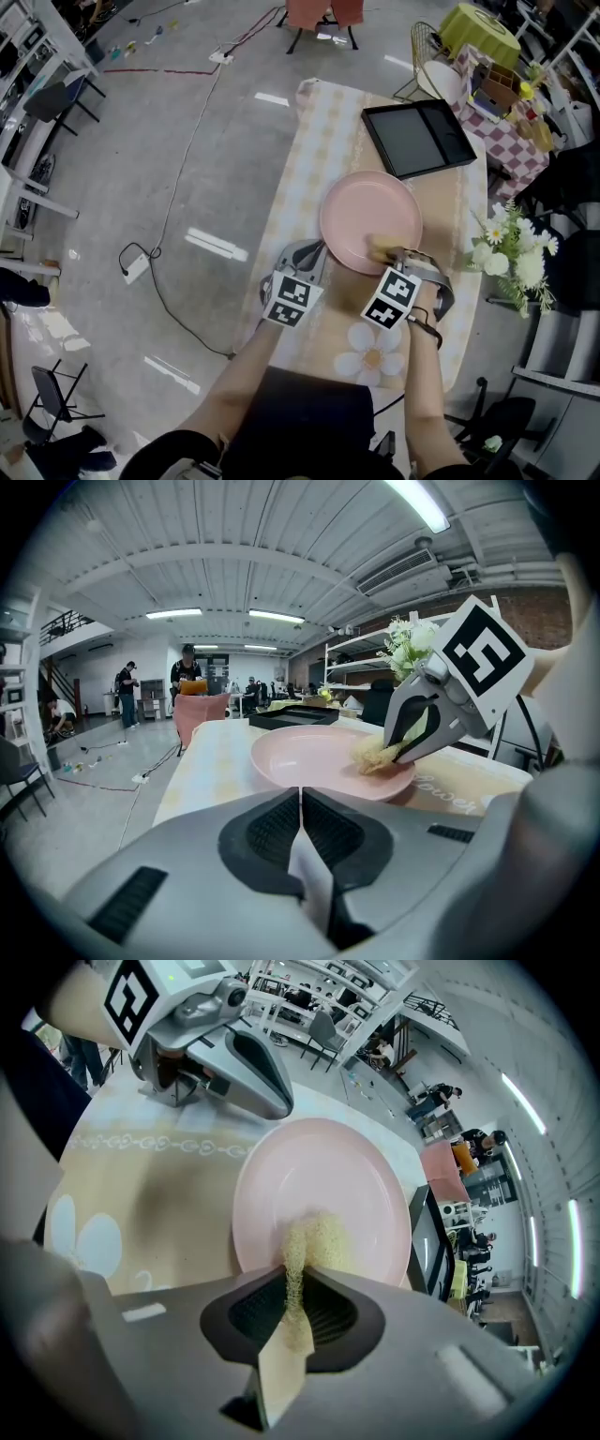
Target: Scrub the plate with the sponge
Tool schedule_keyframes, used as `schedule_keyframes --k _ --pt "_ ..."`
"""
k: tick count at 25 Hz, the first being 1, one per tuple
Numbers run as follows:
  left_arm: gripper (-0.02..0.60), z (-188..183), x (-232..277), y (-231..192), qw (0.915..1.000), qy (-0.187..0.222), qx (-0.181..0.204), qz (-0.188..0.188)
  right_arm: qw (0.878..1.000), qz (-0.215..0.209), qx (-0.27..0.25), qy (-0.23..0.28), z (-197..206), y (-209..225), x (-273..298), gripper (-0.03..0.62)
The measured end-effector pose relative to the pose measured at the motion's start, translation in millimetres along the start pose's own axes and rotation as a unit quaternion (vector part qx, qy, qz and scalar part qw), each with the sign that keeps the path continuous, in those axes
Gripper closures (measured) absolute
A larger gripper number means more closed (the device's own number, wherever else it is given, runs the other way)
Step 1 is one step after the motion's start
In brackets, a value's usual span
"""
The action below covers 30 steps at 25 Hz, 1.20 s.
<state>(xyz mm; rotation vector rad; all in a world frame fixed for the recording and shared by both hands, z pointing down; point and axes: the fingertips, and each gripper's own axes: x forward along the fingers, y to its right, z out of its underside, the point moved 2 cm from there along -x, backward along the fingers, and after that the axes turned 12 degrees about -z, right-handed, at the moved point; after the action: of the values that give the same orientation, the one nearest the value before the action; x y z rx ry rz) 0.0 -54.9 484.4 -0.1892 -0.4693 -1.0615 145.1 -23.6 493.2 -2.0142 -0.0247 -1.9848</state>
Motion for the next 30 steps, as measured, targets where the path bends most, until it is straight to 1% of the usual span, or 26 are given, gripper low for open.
schedule_keyframes --k 5,9,11,13,17,21,25,27,28,30 --pt "0.568 -0.7 -0.8 -0.7 0.9996 0.001 -0.024 0.014 1.0 -0.017 0.009 0.021 -3.9 -8.9 -7.2 0.546" --pt "0.568 0.8 -5.0 -2.6 0.9989 -0.012 -0.043 0.015 0.999 -0.027 0.019 0.042 -8.0 -16.8 -12.7 0.546" --pt "0.568 0.4 -9.2 0.7 0.999 -0.016 -0.038 0.018 0.997 -0.034 0.027 0.06 -11.5 -22.5 -16.2 0.546" --pt "0.568 -3.2 -14.4 5.6 0.9991 -0.012 -0.034 0.024 0.995 -0.036 0.037 0.079 -14.4 -26.7 -21.2 0.546" --pt "0.569 -16.1 -29.0 12.3 0.9983 0.007 -0.047 0.032 0.988 -0.031 0.074 0.133 -20.9 -31.2 -39.4 0.546" --pt "0.568 -37.6 -47.5 23.1 0.9966 0.032 -0.057 0.049 0.975 -0.026 0.118 0.184 -18.9 -38.0 -67.7 0.546" --pt "0.568 -58.9 -67.4 33.3 0.9933 0.057 -0.073 0.07 0.958 -0.022 0.162 0.236 -11.7 -48.6 -96.3 0.546" --pt "0.568 -69.3 -76.7 36.0 0.9914 0.068 -0.081 0.077 0.946 -0.014 0.19 0.264 -5.0 -49.9 -109.4 0.546" --pt "0.568 -74.6 -81.0 36.9 0.9903 0.074 -0.085 0.081 0.937 -0.007 0.206 0.281 -1.2 -49.3 -116.4 0.546" --pt "0.568 -85.0 -88.9 37.8 0.988 0.086 -0.094 0.088 0.915 0.01 0.239 0.325 6.9 -46.2 -132.0 0.546"
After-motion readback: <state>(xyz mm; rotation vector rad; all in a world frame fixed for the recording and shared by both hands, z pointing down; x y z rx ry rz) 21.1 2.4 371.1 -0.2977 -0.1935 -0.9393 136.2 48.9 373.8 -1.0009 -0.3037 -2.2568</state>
